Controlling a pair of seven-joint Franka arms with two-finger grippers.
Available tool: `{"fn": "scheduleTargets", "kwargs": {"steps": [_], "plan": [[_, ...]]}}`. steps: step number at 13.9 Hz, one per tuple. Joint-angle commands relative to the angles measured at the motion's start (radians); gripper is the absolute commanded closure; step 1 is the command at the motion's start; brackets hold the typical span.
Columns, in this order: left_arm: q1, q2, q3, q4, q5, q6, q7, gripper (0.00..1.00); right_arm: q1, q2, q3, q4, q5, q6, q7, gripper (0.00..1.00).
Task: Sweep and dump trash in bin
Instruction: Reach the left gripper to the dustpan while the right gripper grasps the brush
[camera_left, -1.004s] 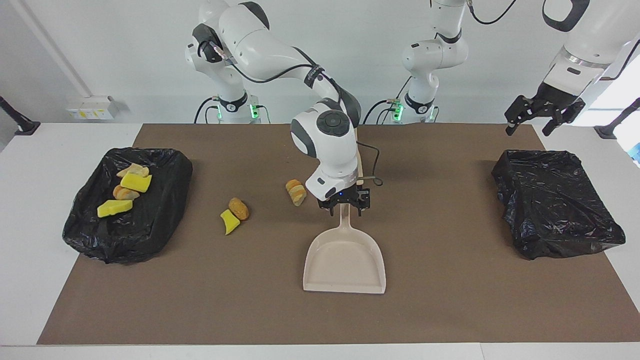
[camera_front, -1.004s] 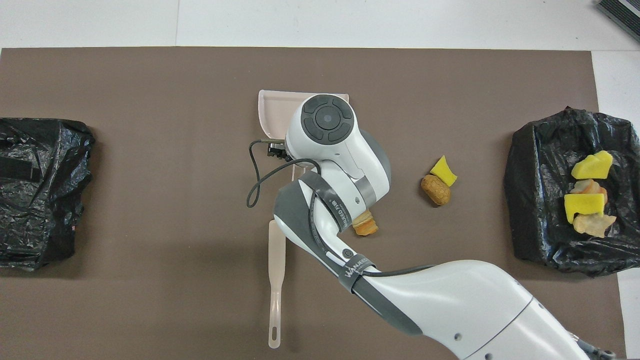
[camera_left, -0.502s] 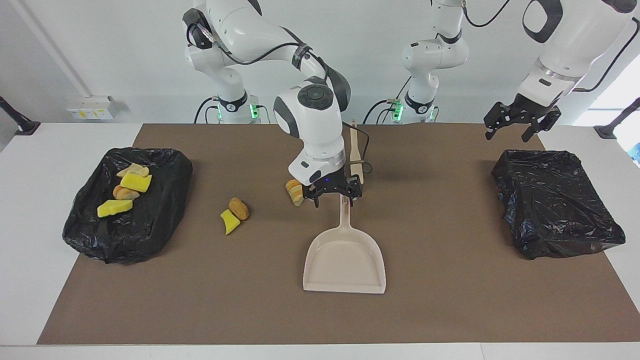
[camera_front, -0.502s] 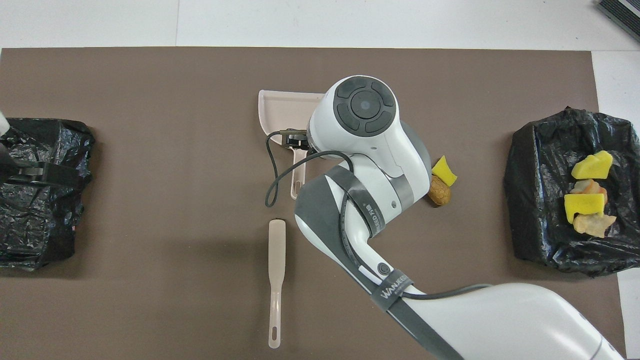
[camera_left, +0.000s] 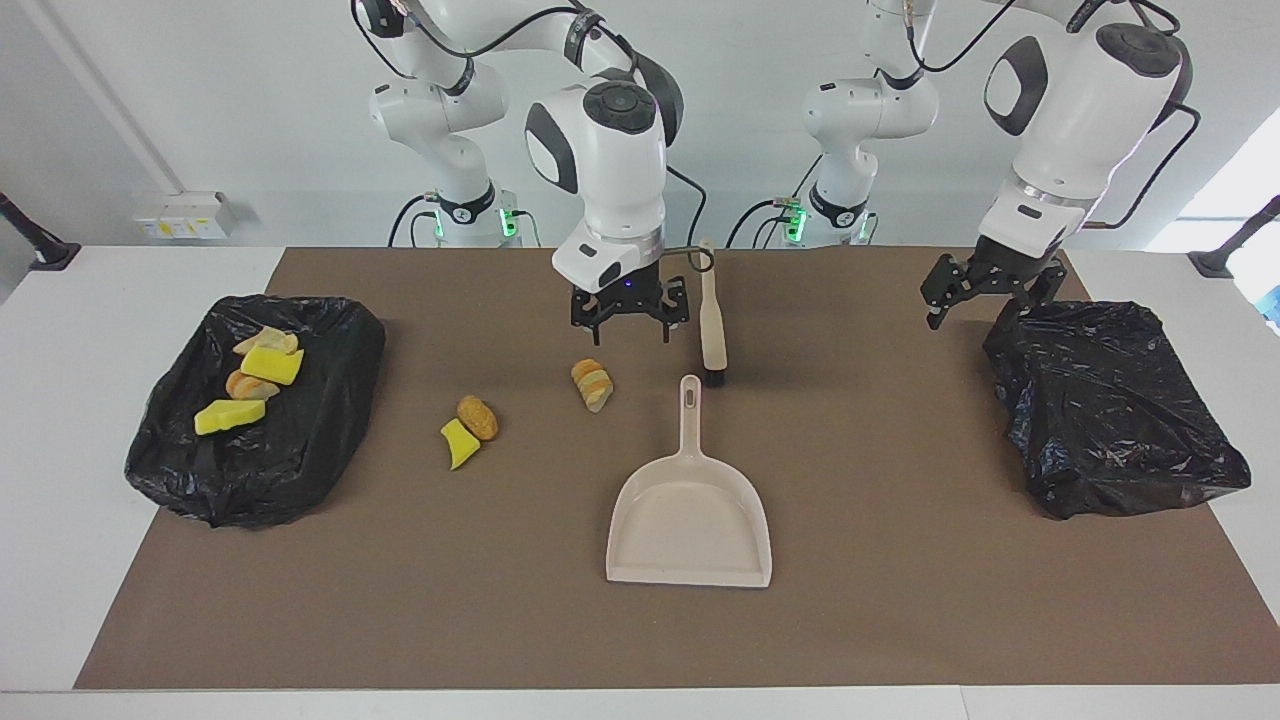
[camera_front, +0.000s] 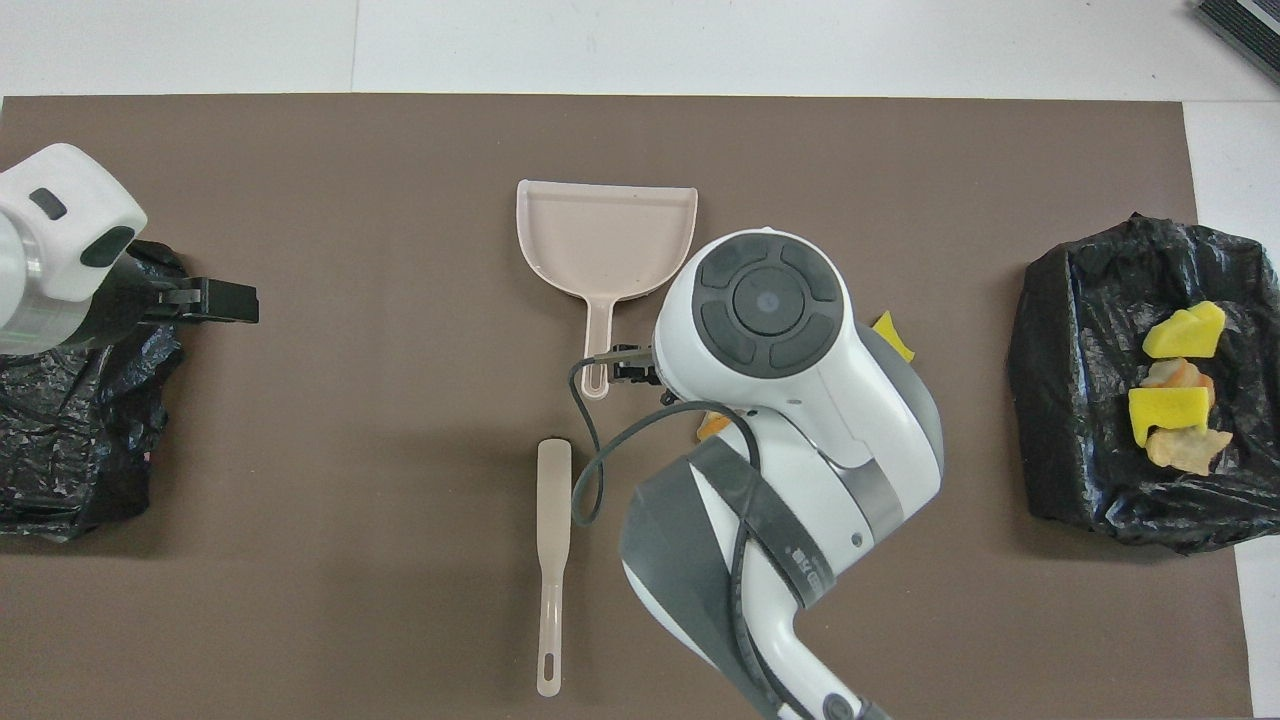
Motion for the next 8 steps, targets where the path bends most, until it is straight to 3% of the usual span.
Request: {"fn": "scheduleTargets", "kwargs": {"steps": [1,4,8], "plan": [[-0.061,0.010,0.013,0.001,-0.017,0.054,-0.056,0.00,-0.007,-0.135,0.004,-0.212,0.027,0.108,-0.017,0.00],[-0.153,0.085,0.011,0.091,-0.016,0.077,-0.085,0.00,0.021,-0.234,0.004,-0.393,0.079,0.246,-0.010,0.00],[-0.291,0.309,0.013,0.266,-0.004,0.077,-0.206,0.00,0.068,-0.316,0.004,-0.515,0.137,0.302,0.023,0.00]]}}
